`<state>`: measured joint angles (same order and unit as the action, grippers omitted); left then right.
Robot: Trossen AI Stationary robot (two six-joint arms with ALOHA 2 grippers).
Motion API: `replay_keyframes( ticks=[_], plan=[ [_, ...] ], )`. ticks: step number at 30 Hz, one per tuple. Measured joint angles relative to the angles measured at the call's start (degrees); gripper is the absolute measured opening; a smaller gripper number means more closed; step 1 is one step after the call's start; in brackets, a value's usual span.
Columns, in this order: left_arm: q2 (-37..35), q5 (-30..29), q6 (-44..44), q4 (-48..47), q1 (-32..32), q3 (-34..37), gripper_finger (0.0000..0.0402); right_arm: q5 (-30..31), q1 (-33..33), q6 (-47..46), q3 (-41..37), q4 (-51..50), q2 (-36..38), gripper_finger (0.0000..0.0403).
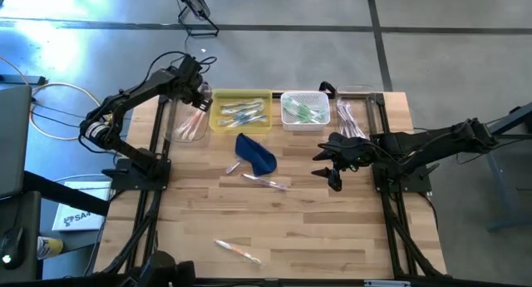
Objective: Pick & Place Toothbrushes
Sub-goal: Put the violet toothbrush into the right transparent bin
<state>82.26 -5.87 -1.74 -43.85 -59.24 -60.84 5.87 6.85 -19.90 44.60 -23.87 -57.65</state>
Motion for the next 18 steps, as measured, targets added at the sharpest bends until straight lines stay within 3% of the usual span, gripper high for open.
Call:
replay_keyframes(
  ticks=[18],
  plan=[
    [0.0, -0.2, 0.0, 0.5, 0.0, 0.0, 0.0113, 0.0, 0.0, -2.8, 0.0, 0.1, 0.0, 0.0234]
  ],
)
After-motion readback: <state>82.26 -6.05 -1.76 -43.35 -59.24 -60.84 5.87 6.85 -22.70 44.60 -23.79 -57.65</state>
